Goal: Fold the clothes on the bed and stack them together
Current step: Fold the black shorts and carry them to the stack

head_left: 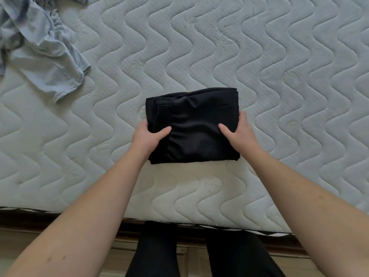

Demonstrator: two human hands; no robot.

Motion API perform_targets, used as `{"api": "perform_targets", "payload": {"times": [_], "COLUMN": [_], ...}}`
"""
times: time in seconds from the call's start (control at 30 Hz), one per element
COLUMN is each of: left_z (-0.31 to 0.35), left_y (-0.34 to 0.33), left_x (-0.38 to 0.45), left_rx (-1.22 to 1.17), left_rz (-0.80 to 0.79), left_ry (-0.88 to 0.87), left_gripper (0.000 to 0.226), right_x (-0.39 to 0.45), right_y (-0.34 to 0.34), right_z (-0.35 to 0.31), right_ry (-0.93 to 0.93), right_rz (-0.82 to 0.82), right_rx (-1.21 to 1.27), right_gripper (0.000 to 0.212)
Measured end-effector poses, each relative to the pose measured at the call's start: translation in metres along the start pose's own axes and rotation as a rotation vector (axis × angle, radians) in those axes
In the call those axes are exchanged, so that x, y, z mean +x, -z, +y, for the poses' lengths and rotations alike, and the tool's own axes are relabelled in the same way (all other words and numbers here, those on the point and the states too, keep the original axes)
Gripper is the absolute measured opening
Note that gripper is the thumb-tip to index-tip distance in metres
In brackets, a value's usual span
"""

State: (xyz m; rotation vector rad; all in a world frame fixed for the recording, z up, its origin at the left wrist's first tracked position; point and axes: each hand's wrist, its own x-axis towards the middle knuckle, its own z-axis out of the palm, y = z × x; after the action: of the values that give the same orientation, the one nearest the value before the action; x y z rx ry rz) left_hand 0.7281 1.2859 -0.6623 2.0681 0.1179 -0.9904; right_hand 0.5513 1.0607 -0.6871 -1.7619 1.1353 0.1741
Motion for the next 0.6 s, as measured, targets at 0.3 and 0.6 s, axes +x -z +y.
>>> {"api": "perform_targets", "payload": {"times": [0.3,0.6], "left_z": [0.039,0.101], "left_y": [0.006,0.005], "left_x": [-0.083,-0.211], "left_rx": [0.104,0.145], "left_rz": [0.051,-0.070], "left_ry": [-0.286,-0.344], "left_gripper": [0.043,0.065], "right_x": [-0.067,-0.191], "right_y": [0.039,0.155], "right_z": [-0.034,-0.048], "right_ry": [0.110,0.167], "right_rz": [0.087,0.130], "right_rx": [0.096,0.155], "right_gripper": [0.062,0.069]}}
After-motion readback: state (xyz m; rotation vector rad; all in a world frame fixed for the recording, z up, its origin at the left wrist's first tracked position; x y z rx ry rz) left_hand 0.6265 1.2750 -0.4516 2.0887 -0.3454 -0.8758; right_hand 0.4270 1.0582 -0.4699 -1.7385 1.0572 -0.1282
